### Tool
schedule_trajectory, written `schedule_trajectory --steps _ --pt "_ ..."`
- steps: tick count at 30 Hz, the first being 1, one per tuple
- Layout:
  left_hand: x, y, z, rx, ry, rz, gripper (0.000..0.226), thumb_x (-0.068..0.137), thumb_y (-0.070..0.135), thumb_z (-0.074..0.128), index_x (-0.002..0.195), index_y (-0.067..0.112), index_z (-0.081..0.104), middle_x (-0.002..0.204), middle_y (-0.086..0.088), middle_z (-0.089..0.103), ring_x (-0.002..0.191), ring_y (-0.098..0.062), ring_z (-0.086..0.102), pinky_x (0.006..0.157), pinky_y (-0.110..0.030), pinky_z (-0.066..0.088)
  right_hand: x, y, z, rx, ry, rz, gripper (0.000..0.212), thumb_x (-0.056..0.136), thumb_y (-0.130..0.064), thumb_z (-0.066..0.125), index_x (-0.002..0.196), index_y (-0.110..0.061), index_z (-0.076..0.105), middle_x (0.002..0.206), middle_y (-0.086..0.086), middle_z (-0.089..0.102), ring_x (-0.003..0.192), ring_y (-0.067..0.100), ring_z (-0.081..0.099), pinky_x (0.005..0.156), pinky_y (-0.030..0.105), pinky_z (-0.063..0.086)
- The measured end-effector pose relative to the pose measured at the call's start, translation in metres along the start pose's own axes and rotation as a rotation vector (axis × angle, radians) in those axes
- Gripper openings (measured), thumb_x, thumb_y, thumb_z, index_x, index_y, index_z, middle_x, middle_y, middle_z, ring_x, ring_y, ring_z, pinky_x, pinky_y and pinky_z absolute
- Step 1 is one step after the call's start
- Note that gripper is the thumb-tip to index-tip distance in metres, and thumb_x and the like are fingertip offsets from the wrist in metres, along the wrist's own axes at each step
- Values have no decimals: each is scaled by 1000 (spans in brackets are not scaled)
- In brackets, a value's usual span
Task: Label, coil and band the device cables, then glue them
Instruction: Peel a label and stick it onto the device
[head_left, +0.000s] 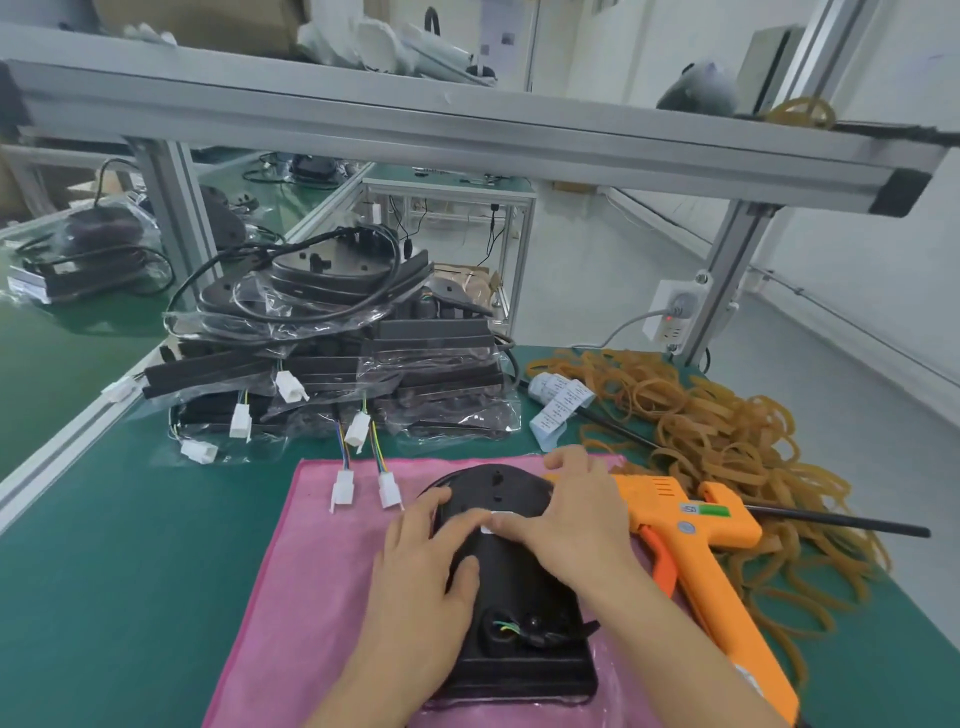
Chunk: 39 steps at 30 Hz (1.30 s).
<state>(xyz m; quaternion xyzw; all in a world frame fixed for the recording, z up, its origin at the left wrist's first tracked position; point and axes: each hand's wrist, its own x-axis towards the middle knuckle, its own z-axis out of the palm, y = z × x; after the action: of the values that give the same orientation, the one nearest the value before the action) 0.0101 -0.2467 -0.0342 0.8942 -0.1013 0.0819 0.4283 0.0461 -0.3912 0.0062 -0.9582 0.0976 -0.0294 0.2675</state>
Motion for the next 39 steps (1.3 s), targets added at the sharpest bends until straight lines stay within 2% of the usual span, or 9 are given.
schedule_trajectory --steps 3,6,9,13,18,23,33,36,39 --pt "-1 3 -8 146 -34 17 42 96 20 52 133 40 52 147 15 28 135 -7 24 111 -23 22 -5 11 -14 134 66 0 51 76 -42 75 115 -24 47 109 -5 47 108 17 47 88 33 40" --pt "-10 9 -20 -8 34 120 31 90 10 63 105 36 69 123 24 51 119 -3 41 105 -23 30 -23 45 -40 139 95 30 21 87 -45 61 94 -27 53 83 -12 55 82 14 55 65 31 37" --pt "-27 22 -23 -149 9 217 18 82 21 65 90 31 77 101 21 61 106 -2 51 92 -11 35 -52 76 -54 28 -62 104 30 84 -55 58 75 -26 61 66 -13 62 67 5 55 57 24 37" --pt "-42 33 -14 -145 -109 297 17 77 36 66 86 28 78 90 17 63 98 -3 53 89 -22 42 -74 77 -57 456 -331 210 40 87 -43 64 58 -15 63 45 -9 54 39 5 45 42 18 36" --pt "-44 35 -5 -50 -25 352 14 73 11 69 82 17 79 83 11 63 87 -3 52 78 -14 43 -73 64 -50 729 -364 157 25 89 -22 67 67 -12 63 55 -1 58 44 6 49 42 16 39" --pt "-45 38 -6 -67 -13 304 25 76 15 70 100 22 76 82 14 62 89 -5 52 81 -11 40 -63 55 -43 819 -325 72 27 92 -20 64 66 -13 59 53 -5 60 43 4 51 42 15 39" --pt "-38 36 -11 57 -51 422 18 76 -2 70 82 13 79 79 7 67 80 -5 55 69 -16 47 -34 38 -33 666 -393 36 30 90 -17 68 62 -13 57 42 -7 57 35 1 50 35 11 34" --pt "-40 37 -9 150 -41 507 20 75 2 64 84 13 78 78 6 64 73 -7 52 57 -26 49 -29 40 -24 502 -351 34 30 87 -20 71 61 -14 57 50 -4 60 40 5 53 42 18 39" --pt "-40 33 -11 77 -90 445 21 76 8 63 88 18 78 84 13 63 80 -1 54 68 -18 47 -24 39 -20 210 -251 -36 20 79 -27 76 77 -16 59 70 2 63 61 15 58 60 25 42"
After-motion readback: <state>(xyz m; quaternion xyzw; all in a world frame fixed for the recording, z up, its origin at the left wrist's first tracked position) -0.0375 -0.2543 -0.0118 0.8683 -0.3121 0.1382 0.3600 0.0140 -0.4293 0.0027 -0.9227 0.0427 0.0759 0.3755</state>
